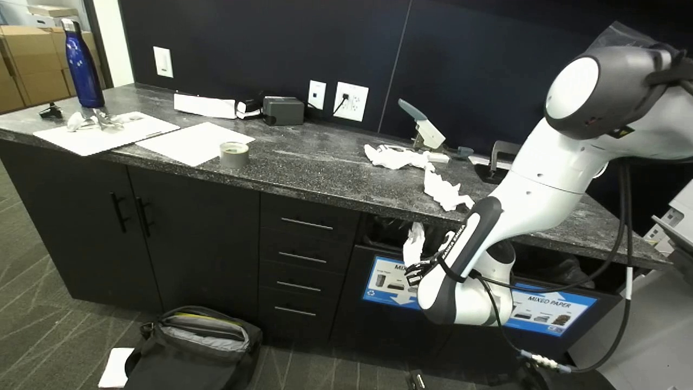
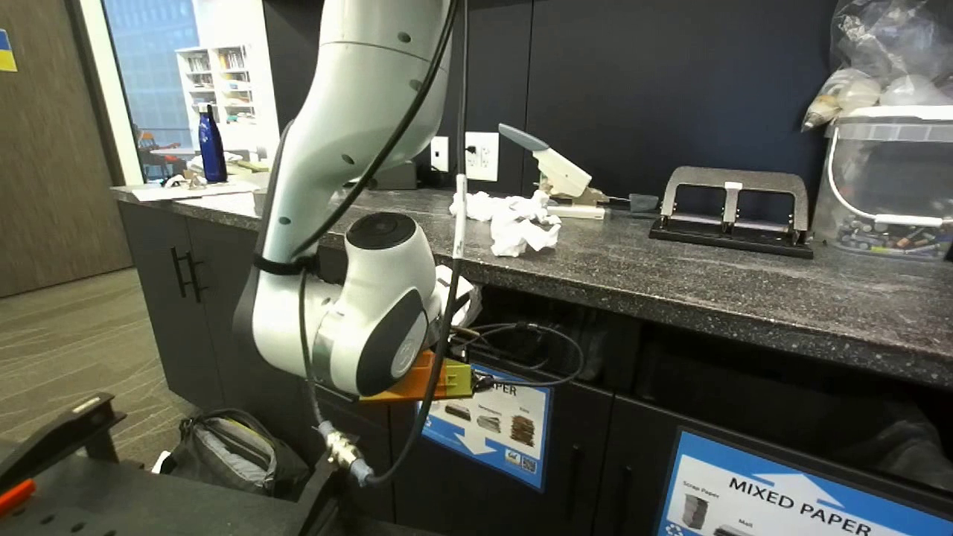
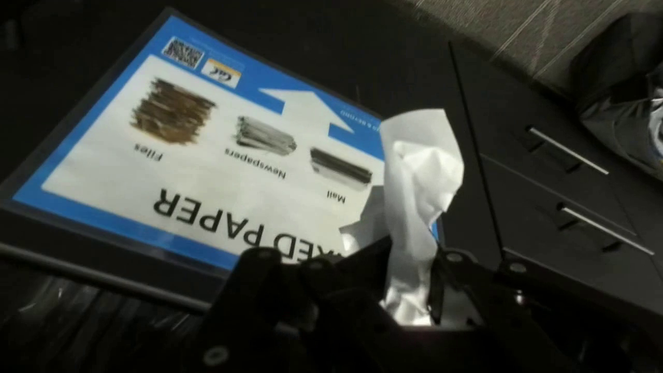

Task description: Put all the white pieces of papers in the left bin

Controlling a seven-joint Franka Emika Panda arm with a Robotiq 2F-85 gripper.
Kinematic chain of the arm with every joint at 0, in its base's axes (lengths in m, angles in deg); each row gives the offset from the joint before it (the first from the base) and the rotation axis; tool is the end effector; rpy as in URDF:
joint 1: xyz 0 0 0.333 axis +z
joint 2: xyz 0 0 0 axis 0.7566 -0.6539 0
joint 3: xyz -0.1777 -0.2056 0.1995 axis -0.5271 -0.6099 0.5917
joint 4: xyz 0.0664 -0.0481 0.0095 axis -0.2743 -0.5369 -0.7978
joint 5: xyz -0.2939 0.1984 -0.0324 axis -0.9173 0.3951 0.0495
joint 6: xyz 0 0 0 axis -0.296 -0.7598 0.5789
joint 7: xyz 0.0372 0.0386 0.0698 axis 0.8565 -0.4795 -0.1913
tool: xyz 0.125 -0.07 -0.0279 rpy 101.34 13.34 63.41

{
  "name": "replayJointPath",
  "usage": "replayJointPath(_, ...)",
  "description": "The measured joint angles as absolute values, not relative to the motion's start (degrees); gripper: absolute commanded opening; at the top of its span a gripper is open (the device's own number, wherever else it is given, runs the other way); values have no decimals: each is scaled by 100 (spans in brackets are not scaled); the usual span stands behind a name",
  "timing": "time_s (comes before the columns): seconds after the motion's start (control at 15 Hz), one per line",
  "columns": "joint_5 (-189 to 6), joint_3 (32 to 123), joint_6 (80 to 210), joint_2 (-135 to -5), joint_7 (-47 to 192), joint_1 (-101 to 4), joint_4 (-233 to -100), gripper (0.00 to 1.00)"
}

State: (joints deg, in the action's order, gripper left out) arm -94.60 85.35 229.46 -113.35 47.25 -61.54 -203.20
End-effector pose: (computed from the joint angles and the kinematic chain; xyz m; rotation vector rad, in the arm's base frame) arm 0.5098 -0.0590 -0.0010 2.9536 0.3794 0.8344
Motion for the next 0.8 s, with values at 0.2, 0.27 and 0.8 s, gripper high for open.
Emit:
replayJointPath(0.2,-9477,8237,23206,-11422,5008,-5790,-19965,9)
replayJointPath(0.27,-9477,8159,23270,-11454,5067,-5701,-19872,9)
replayJointPath(0.8,-9476,7869,23879,-11856,5329,-5378,-19161,9)
